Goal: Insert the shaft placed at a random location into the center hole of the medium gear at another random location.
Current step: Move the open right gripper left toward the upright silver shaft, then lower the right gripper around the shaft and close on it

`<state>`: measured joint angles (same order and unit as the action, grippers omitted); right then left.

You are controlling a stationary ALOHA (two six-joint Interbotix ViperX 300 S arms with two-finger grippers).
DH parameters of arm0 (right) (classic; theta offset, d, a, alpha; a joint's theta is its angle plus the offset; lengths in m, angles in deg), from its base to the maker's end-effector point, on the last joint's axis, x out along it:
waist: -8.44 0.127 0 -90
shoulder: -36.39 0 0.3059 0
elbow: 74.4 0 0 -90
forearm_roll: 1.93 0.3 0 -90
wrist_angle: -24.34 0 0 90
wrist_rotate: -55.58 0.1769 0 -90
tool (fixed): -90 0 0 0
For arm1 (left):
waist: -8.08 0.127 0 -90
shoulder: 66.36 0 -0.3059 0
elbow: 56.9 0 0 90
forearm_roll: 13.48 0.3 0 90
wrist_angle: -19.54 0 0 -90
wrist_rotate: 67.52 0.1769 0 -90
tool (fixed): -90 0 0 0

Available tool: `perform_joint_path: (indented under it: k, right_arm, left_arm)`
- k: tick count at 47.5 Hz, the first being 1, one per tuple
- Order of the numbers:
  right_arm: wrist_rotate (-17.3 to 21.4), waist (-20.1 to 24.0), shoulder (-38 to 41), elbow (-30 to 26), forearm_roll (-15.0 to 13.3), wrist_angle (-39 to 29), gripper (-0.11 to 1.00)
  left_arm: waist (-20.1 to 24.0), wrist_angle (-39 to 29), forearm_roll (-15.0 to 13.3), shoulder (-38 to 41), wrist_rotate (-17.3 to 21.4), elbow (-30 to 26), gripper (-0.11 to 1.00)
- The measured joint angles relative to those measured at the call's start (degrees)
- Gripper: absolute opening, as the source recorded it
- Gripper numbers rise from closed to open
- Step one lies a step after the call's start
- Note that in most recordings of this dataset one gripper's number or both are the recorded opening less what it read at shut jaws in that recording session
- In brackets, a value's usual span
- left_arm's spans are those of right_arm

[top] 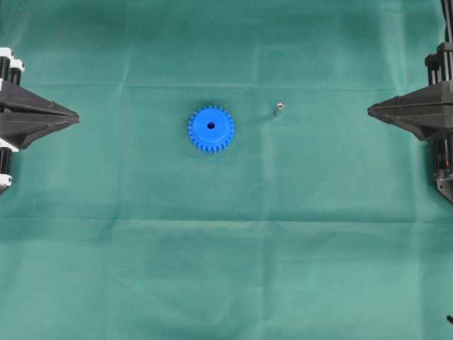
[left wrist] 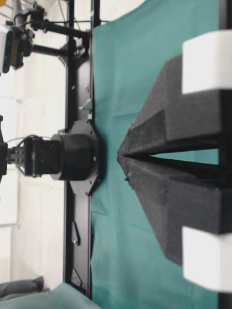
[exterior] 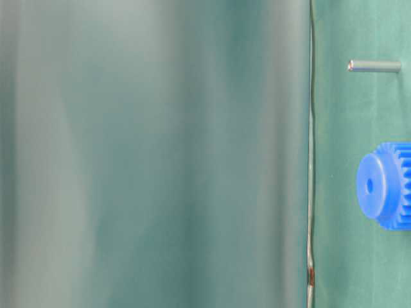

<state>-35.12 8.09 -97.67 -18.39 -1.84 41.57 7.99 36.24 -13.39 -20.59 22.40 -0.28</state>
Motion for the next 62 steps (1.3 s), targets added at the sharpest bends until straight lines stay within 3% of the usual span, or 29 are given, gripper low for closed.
perform_joint_path:
  k: [10, 22, 25, 37, 39, 44, 62]
  right_arm:
    - [0.09, -3.96, 3.34, 0.0, 0.44, -2.2, 0.01]
    - [0.62, -8.09, 12.66, 0.0, 1.14, -2.37, 0.04]
    - [0.7, -9.23, 15.21, -0.09, 1.05, -2.11, 0.14]
    - [0.7, -11.16, 26.02, -1.67, 1.14, 1.05, 0.86]
    - [0.7, -11.16, 28.13, -1.93, 1.14, 2.29, 0.91]
    - [0.7, -11.87, 33.66, -2.37, 1.14, 5.36, 0.84]
    - [0.7, -14.24, 49.48, -5.36, 1.23, 12.22, 0.86]
  left_arm:
    - [0.26, -2.55, 0.7, -0.09, -0.09, -0.09, 0.0]
    - [0.44, -2.99, 0.7, -0.26, -0.18, -0.09, 0.0]
    - [0.7, -3.25, 0.7, -0.26, -0.18, -0.09, 0.0]
    - [1.14, -4.22, 0.7, -0.44, -0.18, -0.09, 0.0]
    - [1.23, -4.22, 0.7, -0.35, -0.18, -0.09, 0.0]
    - [1.49, -4.31, 0.79, -0.35, -0.18, -0.09, 0.0]
    - [2.02, -5.1, 0.7, -0.35, -0.18, -0.09, 0.0]
